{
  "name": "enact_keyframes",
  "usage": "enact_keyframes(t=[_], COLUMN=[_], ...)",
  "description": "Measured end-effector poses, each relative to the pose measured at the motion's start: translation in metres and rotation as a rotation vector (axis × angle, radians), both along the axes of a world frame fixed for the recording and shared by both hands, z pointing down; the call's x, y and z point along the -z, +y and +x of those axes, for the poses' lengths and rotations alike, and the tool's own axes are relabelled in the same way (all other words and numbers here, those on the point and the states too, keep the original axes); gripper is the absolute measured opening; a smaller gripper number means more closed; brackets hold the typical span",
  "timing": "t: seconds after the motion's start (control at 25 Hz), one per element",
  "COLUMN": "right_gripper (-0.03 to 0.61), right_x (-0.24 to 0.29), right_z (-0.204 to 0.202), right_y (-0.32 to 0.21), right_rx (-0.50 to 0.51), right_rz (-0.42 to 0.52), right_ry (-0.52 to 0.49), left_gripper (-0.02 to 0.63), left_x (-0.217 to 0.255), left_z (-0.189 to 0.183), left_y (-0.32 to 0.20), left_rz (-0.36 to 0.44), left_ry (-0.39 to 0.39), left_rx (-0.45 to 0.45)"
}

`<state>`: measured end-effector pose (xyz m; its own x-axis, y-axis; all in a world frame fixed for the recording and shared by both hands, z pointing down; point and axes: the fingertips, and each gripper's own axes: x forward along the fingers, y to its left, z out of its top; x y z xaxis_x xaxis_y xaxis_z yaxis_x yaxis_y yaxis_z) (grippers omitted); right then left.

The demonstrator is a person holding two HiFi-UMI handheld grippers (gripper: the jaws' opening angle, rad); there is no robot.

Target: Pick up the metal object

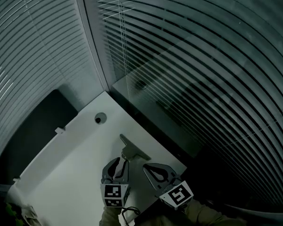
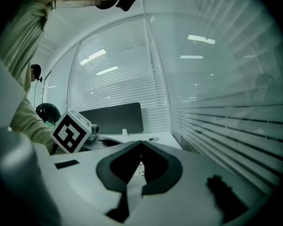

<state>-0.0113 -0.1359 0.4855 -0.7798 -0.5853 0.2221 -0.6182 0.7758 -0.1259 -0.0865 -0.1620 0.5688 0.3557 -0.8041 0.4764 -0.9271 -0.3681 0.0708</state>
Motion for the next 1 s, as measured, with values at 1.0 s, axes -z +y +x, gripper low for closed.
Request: enact_keyframes(t=[1.0], right_gripper=[0.003], right_x=[-0.017], right_z=[0.015], right_y=[-0.005], right_rx=[-0.025], right_rz=[-0.059], right_ry=[-0.016], left_gripper=[0.275], left_x=[-0.047], left_z=[0.033], left_y=[-0.026], left_rz=[-0.255], left_ry=[-0.125], left_rx=[-0.146])
